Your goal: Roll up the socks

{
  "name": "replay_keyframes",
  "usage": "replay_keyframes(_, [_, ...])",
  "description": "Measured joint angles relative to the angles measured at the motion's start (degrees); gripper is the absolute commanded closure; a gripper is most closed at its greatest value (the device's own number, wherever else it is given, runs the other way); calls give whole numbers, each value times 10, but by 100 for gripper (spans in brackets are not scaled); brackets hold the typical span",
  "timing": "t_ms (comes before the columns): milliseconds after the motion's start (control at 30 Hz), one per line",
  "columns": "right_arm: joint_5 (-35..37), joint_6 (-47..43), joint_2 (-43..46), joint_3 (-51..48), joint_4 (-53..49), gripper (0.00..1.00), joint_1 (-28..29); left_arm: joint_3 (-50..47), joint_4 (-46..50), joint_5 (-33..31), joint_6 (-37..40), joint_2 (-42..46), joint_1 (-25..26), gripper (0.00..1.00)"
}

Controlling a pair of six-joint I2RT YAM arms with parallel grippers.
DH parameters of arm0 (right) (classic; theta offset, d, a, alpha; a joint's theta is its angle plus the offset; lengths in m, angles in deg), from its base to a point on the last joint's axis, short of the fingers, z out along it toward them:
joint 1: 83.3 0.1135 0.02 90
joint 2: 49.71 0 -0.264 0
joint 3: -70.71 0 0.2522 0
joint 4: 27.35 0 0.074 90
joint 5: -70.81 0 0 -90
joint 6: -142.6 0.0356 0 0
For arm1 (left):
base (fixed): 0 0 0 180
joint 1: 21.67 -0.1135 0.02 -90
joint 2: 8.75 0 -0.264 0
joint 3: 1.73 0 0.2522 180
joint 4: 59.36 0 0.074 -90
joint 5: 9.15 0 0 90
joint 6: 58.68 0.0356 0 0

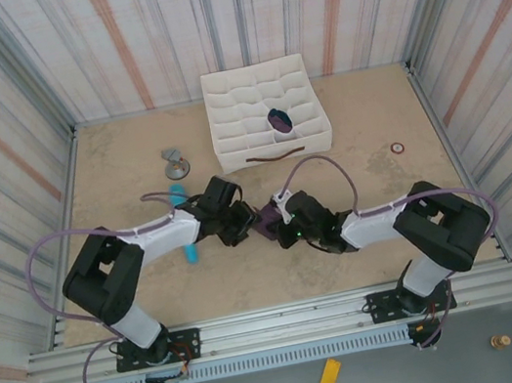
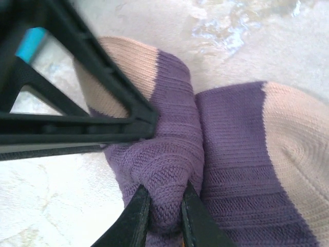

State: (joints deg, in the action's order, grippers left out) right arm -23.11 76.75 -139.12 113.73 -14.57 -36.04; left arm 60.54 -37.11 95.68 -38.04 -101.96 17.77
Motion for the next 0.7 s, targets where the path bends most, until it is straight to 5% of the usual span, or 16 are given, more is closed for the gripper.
replay_keyframes(400, [-221, 148, -29, -28, 46, 100, -154, -16, -28, -38, 30, 54, 15, 28])
replay_keyframes(700, [-364, 235, -90, -20, 66, 100, -238, 13, -39, -51, 49, -6, 51, 34])
